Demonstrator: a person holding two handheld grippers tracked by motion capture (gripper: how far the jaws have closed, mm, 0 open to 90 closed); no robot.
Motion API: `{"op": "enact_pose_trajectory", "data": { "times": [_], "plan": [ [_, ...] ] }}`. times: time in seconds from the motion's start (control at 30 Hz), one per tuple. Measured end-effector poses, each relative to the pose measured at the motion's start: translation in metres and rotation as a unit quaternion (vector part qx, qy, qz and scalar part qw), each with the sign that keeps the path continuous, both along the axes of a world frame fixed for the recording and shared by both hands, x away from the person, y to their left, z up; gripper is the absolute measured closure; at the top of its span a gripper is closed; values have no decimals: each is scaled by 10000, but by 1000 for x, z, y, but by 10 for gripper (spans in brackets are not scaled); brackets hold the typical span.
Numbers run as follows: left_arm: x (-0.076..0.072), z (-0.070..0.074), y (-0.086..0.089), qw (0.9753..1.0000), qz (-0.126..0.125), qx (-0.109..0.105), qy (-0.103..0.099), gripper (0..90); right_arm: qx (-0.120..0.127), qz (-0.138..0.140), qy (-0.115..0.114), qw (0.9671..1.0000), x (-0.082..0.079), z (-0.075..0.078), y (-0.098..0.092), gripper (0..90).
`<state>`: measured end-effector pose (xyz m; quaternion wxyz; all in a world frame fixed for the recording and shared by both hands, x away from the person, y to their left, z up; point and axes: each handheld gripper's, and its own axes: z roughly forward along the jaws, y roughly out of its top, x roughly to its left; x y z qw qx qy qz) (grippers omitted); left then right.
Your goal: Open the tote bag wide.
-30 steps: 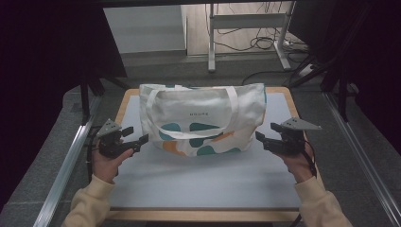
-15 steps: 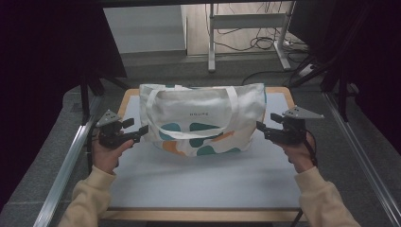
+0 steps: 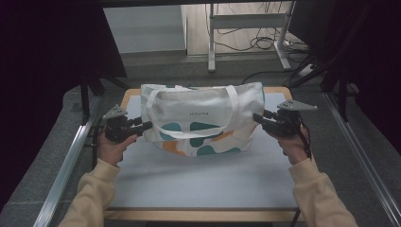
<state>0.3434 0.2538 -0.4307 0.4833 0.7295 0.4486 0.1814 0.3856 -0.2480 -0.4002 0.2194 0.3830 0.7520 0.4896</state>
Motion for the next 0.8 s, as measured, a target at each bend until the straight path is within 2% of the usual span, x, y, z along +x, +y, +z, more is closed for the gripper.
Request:
{"op": "enact_pose_trajectory", "data": {
  "times": [0.1, 0.13, 0.17, 0.33, 0.53, 0.63, 0.8],
  "plan": [
    [-4, 1, 1, 9999, -8, 54, -122, 732, 8, -46, -64, 10000, -3, 0, -1, 734],
    [-8, 1, 2, 9998, -44, 39, -168, 797, -21, -53, -125, 9999, -6, 0, -2, 789],
    [-9, 1, 2, 9998, -66, 42, -170, 811, -19, -55, -150, 9999, -7, 0, -2, 808],
    [-14, -2, 2, 9996, -161, 42, -210, 841, -80, 27, -306, 9995, -14, -3, -2, 845],
    [-17, -6, 1, 9996, -227, 0, -162, 868, -101, 62, -307, 9995, -16, -9, -3, 857],
    [-24, -10, 0, 9995, -268, -6, -177, 871, -80, 78, -346, 9993, -20, -16, -5, 859],
    [-31, -18, -3, 9991, -361, 128, -172, 872, -79, 122, -310, 9994, -26, -27, -7, 861]
  ]
}}
